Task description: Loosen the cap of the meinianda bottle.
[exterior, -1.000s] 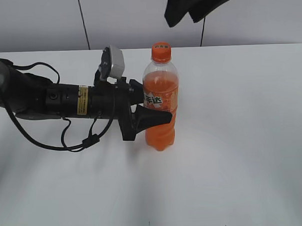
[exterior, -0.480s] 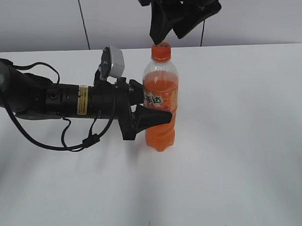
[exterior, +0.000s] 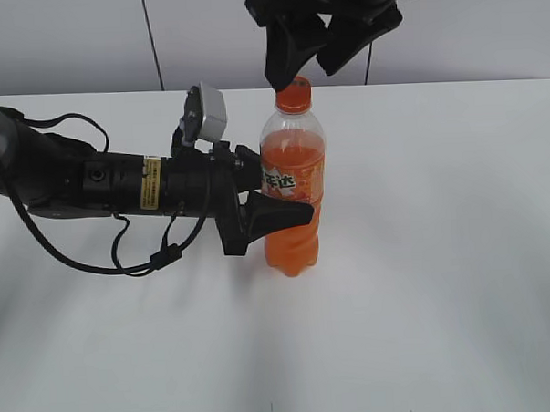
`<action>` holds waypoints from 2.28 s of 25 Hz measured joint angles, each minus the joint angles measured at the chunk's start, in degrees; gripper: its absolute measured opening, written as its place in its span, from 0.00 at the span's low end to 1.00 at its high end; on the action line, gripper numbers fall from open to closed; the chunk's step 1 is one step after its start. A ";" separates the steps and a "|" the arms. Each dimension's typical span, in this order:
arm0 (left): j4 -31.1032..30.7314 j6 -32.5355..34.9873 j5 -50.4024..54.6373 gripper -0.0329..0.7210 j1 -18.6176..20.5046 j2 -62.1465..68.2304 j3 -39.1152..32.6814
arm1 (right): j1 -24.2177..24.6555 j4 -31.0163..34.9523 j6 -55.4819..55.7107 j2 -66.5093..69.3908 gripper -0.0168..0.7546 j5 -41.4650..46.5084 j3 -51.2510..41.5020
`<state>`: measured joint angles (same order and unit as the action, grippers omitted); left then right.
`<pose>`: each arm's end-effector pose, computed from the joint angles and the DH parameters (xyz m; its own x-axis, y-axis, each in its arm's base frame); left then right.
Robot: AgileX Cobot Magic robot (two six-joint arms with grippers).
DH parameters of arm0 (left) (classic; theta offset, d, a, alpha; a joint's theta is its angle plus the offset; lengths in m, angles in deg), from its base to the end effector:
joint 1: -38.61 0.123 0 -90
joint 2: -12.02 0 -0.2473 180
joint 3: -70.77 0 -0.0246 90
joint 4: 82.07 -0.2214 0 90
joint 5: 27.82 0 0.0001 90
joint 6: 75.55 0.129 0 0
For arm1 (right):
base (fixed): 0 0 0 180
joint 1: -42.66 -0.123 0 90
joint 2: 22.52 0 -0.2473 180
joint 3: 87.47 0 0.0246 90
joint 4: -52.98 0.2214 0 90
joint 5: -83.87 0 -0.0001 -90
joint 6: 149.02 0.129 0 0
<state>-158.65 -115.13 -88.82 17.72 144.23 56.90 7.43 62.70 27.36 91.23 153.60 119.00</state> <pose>0.3036 -0.2333 0.0988 -0.1194 0.2763 -0.9536 0.9871 0.1363 -0.0841 0.2903 0.2300 0.2674 -0.7480 -0.5330 -0.3955 -0.6236 0.7684 0.1440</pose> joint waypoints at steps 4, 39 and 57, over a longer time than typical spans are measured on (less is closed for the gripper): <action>0.00 0.00 0.00 0.61 0.00 0.00 0.00 | 0.00 0.00 -0.04 1.69 0.64 0.00 0.09; 0.00 -0.05 0.06 0.61 0.00 0.00 0.00 | 0.00 0.40 -12.20 3.09 0.38 0.00 0.09; 0.00 0.13 0.11 0.61 0.00 0.00 0.00 | -0.21 -2.90 -72.13 3.09 0.37 0.26 0.48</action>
<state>-158.65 -115.00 -88.70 17.72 144.23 56.90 7.22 59.79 -44.77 94.32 153.86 119.48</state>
